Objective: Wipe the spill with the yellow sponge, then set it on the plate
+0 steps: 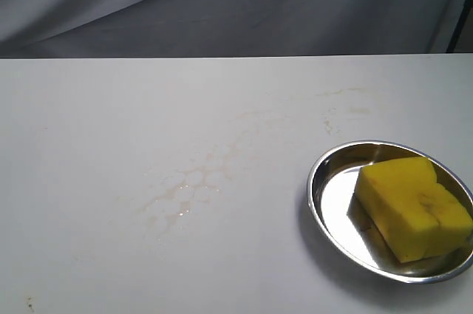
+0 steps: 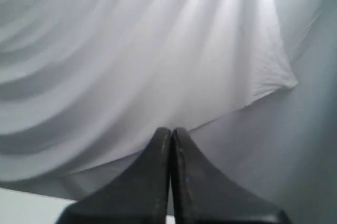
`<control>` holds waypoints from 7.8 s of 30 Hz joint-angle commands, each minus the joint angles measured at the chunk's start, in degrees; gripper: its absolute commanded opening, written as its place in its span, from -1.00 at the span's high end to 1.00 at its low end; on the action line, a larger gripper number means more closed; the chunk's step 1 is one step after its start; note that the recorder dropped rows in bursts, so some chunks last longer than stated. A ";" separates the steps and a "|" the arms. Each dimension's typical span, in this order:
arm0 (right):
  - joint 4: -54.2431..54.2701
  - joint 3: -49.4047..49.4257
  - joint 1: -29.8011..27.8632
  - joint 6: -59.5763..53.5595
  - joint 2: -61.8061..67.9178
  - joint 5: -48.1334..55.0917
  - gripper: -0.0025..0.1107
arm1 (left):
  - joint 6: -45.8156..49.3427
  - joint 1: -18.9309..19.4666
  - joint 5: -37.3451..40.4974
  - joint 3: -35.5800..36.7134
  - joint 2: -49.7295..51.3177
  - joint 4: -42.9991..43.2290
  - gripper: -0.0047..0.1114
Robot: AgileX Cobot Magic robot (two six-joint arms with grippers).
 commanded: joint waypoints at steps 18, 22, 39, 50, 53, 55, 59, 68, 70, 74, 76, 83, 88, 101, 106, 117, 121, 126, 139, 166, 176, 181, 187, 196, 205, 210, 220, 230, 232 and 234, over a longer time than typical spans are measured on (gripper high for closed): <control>-82.49 9.87 -1.40 81.48 -16.63 -7.12 0.96 | -0.14 -0.05 -0.72 0.25 -0.22 0.16 0.92; -80.44 10.00 -1.40 75.18 -17.84 -6.71 0.96 | -0.14 -0.05 -0.72 0.25 -0.22 0.16 0.92; -67.46 19.55 -1.40 50.62 -27.98 -5.17 0.96 | -0.14 -0.05 -0.72 0.25 -0.22 0.16 0.92; -66.09 19.55 -6.30 46.47 -28.46 2.31 0.96 | -0.14 -0.05 -0.72 0.25 -0.22 0.16 0.92; -65.04 19.55 -9.96 46.47 -28.46 2.54 0.96 | -0.14 -0.05 -0.72 0.25 -0.22 0.16 0.92; -65.04 19.59 -10.77 46.47 -28.46 3.43 0.96 | -0.14 -0.05 -0.72 0.25 -0.22 0.16 0.92; -65.04 22.47 -12.01 46.47 -28.46 4.24 0.96 | -0.14 -0.05 -0.72 0.25 -0.22 0.16 0.92; -58.09 36.45 -14.11 47.72 -28.46 -12.26 0.96 | -0.14 -0.05 -0.72 0.25 -0.22 0.16 0.92; -57.33 38.58 -14.11 47.72 -28.80 -12.29 0.96 | -0.14 -0.05 -0.72 0.25 -0.22 0.16 0.92; -56.92 42.84 -14.11 47.72 -32.56 -12.36 0.96 | -0.14 -0.05 -0.72 0.25 -0.22 0.16 0.92; -56.39 44.65 -14.11 47.72 -35.11 -12.36 0.96 | -0.14 -0.05 -0.72 0.25 -0.22 0.16 0.92; -56.53 44.65 -14.11 47.72 -37.46 -6.36 0.96 | -0.14 -0.05 -0.72 0.25 -0.22 0.16 0.92; -56.92 44.65 -14.11 47.48 -37.46 -2.67 0.96 | -0.14 -0.05 -0.72 0.25 -0.22 0.16 0.92; -59.48 44.65 -14.11 47.48 -37.46 9.11 0.96 | -0.14 -0.05 -0.72 0.25 -0.22 0.16 0.92; -59.48 44.65 -14.01 47.73 -37.46 9.12 0.96 | -0.14 -0.05 -0.72 0.25 -0.22 0.16 0.92; -59.48 44.65 -13.80 47.70 -37.46 9.12 0.96 | -0.14 -0.05 -0.72 0.25 -0.22 0.16 0.92; -59.48 44.65 -13.80 47.70 -37.46 9.12 0.96 | -0.14 -0.05 -0.72 0.25 -0.22 0.16 0.92; -59.48 44.65 -13.80 47.70 -37.46 9.12 0.96 | -0.14 -0.05 -0.72 0.25 -0.22 0.16 0.92; -59.48 44.65 -11.25 47.70 -37.46 9.22 0.96 | -0.14 -0.05 -0.72 0.25 -0.22 0.16 0.92; -59.25 44.65 -10.33 47.70 -37.46 9.22 0.96 | -0.14 -1.49 -0.72 0.25 -0.22 0.15 0.92; -59.25 44.65 -10.33 47.70 -37.46 9.22 0.96 | -0.14 -1.49 -0.72 0.25 -0.22 0.15 0.92; -59.25 44.65 -10.33 47.70 -37.46 9.22 0.96 | -0.14 -1.49 -0.72 0.25 -0.22 0.15 0.92; -59.25 44.65 -10.33 47.70 -37.46 9.22 0.96 | -0.14 -1.49 -0.72 0.25 -0.22 0.15 0.92; -59.25 44.65 -10.33 47.70 -37.46 9.22 0.96 | -0.14 -1.49 -0.72 0.25 -0.22 0.15 0.92; -59.25 44.65 -10.33 47.70 -37.46 9.22 0.96 | -0.14 -1.49 -0.72 0.25 -0.22 0.15 0.92; -59.25 44.65 -10.33 47.70 -37.46 9.22 0.96 | -0.14 -1.49 -0.72 0.25 -0.22 0.15 0.92; -59.25 44.65 -10.33 47.70 -37.46 9.22 0.96 | -0.14 -1.49 -0.72 0.25 -0.22 0.15 0.92; -59.25 44.65 -10.33 47.70 -37.46 9.22 0.96 | -0.14 -1.49 -0.72 0.25 -0.22 0.15 0.92; -59.25 44.65 -10.33 47.70 -37.46 9.22 0.96 | -0.14 -1.49 -0.72 0.25 -0.22 0.15 0.92; -59.25 44.65 -10.33 47.70 -37.46 9.22 0.96 | -0.14 -1.49 -0.72 0.25 -0.22 0.15 0.92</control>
